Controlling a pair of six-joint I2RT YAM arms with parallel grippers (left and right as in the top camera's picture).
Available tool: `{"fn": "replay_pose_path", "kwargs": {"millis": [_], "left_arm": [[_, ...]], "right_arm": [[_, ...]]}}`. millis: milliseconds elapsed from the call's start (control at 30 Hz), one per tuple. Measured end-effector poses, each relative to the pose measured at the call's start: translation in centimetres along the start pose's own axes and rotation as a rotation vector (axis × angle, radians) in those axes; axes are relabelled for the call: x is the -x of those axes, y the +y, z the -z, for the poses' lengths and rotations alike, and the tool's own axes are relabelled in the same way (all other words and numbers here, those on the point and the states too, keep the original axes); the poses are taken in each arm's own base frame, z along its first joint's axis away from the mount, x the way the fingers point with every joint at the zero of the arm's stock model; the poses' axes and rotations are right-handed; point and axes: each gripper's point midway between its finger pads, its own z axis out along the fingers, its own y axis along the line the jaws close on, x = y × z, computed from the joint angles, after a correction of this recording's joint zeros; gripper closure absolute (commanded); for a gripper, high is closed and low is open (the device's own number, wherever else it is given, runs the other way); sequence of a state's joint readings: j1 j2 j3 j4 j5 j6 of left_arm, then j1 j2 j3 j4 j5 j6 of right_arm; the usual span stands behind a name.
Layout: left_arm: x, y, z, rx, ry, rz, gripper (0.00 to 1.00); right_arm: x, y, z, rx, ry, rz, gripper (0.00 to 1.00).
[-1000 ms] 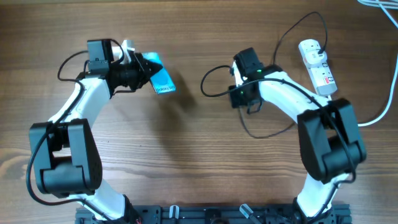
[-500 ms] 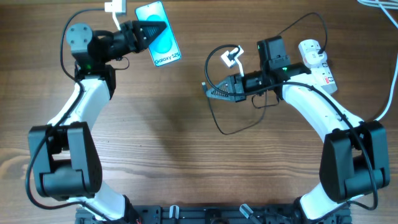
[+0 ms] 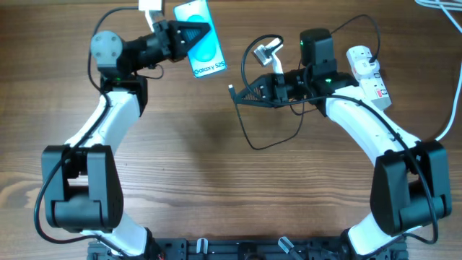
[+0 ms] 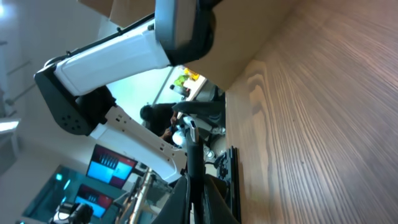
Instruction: Plug charger to phone and switch on socket
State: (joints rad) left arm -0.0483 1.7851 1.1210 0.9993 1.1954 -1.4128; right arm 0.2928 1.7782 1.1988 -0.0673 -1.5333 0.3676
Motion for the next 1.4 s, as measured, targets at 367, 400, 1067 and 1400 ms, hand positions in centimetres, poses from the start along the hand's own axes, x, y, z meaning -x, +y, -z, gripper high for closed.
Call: {"fn": "replay_pose_path", "kwargs": {"millis": [367,400,1067,1400], "left_arm": [[-1.6,1.5,-1.5,0.037,0.046,0.066,0.96],[-1.7,2.3,-1.4,0.058,0.046,0.085,0.96],[-0.9,13.7,7.4,0.483,-0.113,0.22,0.96],[-1.1,14.1,7.6,0.505,-0.115,0.224,0.96]], "right_arm": [[0.5,0.9,-1.9,0.017,0.031,-0.037,0.96],[0.5,0.8,-1.9,0.012,0.028,-0.037,0.96],[-8.3,-15.7,10.1,-1.176,0.107,-0.279,0.96],[-12.2,-18.6,16.6,-1.563,0.166,-0.276,0.94]]}}
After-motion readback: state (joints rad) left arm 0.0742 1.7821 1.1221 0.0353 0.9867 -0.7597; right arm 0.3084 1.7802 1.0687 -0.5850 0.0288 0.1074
